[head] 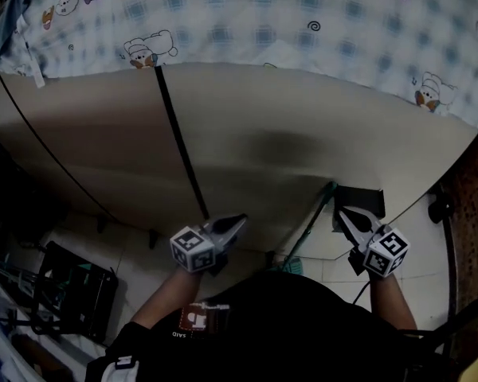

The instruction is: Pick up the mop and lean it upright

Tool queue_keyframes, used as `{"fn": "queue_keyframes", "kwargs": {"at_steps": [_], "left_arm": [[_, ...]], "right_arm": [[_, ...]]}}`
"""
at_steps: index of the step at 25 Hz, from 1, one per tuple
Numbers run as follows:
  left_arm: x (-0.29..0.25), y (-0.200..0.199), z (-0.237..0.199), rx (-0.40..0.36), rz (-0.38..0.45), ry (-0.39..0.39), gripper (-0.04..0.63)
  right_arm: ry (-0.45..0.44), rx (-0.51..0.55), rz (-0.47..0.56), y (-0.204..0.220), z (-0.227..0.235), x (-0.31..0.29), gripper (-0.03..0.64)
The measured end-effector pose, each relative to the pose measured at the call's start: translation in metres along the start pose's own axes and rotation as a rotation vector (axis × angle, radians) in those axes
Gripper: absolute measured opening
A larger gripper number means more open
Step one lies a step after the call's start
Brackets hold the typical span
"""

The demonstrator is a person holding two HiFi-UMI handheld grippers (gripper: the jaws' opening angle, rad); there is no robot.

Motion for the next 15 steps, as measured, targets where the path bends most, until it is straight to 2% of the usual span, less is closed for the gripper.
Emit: {"fn": "queue_keyframes", "kwargs": {"at_steps": [3,5,7,11,15], "left_arm": [[-0.058,0.025,0.049,0.068,0.036,-0.051,0.002],[-0.091,0.039,0.081,0.106,0.011,-0.062,0.002],[-0.111,0.052,0.100,0.108,-0.030,-0.077,0.002],[-0.132,0.060,0.116,0.096,-0.088,-0.088,0.002],[-0.141,0.070,0.101,0.067,-0.157,-0.057,0.002]], "right_arm": [[-0.042,0.025,-0.028,0.010,0.051,0.045,0.015],[-0.068,0.021,-0.050,0.015,0.075,0.073,0.015],[-0.093,0.014,-0.057,0.018,0.091,0.094,0.014],[-0.084,-0.032,-0.042,0.023,0.110,0.116,0.015],[-0.031,-0.076,-0.013,0.024,0.108,0.119,0.015]]}}
Point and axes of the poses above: the fingertips, and each gripper's own axes: x backward along the fingers, z to its right, y out of its underside, the point moved 8 cm from there along x, backward along the fingers
